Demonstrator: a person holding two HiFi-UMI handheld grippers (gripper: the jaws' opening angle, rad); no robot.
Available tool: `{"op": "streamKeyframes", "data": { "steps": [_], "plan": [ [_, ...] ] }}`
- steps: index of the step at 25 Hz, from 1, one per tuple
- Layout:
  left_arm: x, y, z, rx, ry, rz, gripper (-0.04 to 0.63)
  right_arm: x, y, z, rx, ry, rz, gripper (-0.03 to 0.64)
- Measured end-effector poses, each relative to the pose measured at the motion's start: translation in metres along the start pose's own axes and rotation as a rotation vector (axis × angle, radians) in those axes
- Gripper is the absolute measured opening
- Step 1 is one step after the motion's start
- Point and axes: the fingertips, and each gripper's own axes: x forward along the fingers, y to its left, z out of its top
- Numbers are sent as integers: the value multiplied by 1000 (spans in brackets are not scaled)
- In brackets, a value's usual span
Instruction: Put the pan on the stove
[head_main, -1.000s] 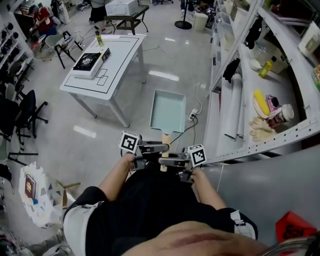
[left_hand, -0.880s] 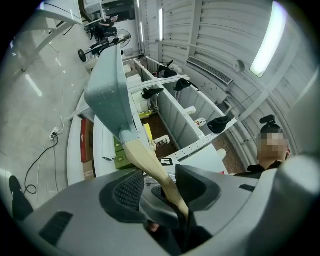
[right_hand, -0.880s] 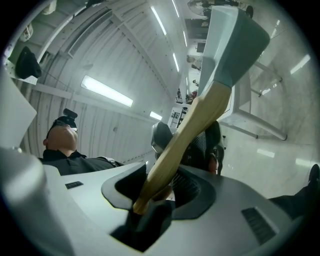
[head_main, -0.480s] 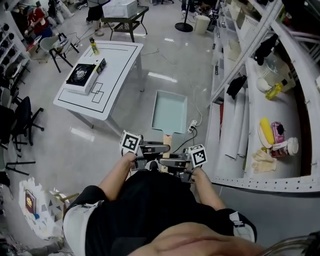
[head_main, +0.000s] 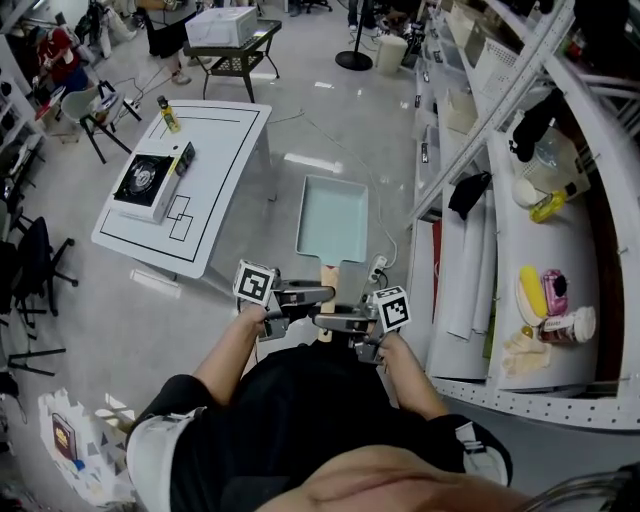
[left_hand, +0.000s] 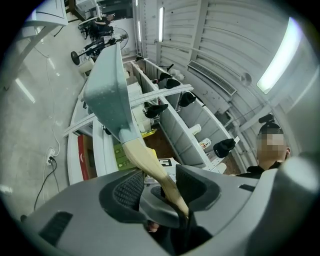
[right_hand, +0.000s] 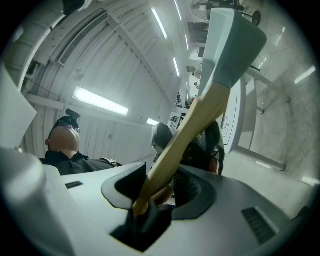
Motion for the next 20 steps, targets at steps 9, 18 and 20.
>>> {"op": "streamKeyframes", "data": {
  "steps": [9,18,20],
  "plan": [
    [13,48,76,-6,19,12,202,-15,-40,81,13,-26,24,169],
    [46,98,206,5,-3,41,204,-47,-76,214,1,0,56,169],
    [57,106,235,12,-13,52,204,-57,-80,244,2,3,68,169]
  ]
}}
